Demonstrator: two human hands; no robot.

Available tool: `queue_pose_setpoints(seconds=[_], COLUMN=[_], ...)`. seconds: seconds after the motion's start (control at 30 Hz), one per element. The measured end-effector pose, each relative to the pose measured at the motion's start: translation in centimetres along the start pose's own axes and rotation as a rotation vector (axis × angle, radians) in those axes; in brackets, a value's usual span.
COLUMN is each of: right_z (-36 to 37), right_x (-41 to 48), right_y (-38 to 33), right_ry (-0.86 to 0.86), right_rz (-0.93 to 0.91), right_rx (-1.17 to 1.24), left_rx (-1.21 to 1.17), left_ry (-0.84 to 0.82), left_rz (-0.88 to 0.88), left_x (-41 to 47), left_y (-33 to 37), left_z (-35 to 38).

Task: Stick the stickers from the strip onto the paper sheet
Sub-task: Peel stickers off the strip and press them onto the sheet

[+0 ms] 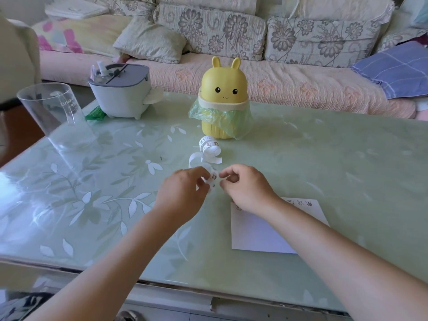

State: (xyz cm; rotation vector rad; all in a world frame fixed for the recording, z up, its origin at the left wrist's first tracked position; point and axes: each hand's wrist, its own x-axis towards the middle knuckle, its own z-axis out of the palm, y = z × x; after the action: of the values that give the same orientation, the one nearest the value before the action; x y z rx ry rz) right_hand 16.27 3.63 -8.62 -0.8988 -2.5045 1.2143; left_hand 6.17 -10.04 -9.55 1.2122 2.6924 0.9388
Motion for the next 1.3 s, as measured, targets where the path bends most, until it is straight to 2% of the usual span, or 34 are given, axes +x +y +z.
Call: queue_pose_setpoints(seconds=[0.1,0.27,0.4,0.57,0.8,0.93,1.07,1.13,1.3], right_z=[0.2,0.2,0.3,0.5,0.2,0.9,1.3,1.3,1.1], right_x=[0.1,0.0,0.0,0.0,-0.8,-0.7,-0.5,-0.4,-0.3], right_y=[-0.9,-1.7,-1.5,-1.3,-1.3,-0.8,-0.5,-0.4,-0.2], right_ry=[0.024,0.042,0.049,0.088,0.176,0.327,0.391,0.382,0.292], right_rz=[-0.043,-0.097,-0.139,-0.231,-0.392,-0.562,-0.661,-0.674,-0.567], right_rx=[0.166,0.275,0.262,0.189,0.001,-0.167,-0.227,-0.235,-0.171], left_rx=[-0.227,-0.442,-0.508,-0.689,-0.769,-0.779,-0.774,-0.768,-0.753], left_ry=[-0.049,-0.084,-0.096,-0.044,-0.051,-0.053,-0.053,-0.059,-0.057], left_rz=[-0.126,-0.208,-0.223,-0.365,-0.500,-0.561,-0.598,-0.597,-0.587], left_x=[0.1,-0.1,-0.4,-0.3,-0.2,-0.2,-0.3,-0.3,-0.3], left_y=[0.3,0.2,0.5,1.6,1.8,1.8,1.9,1.9,2.1], left_z=[-0.4,-1.0,-1.3,-2.0,-2.5,-2.6,-2.6,-2.5,-2.6])
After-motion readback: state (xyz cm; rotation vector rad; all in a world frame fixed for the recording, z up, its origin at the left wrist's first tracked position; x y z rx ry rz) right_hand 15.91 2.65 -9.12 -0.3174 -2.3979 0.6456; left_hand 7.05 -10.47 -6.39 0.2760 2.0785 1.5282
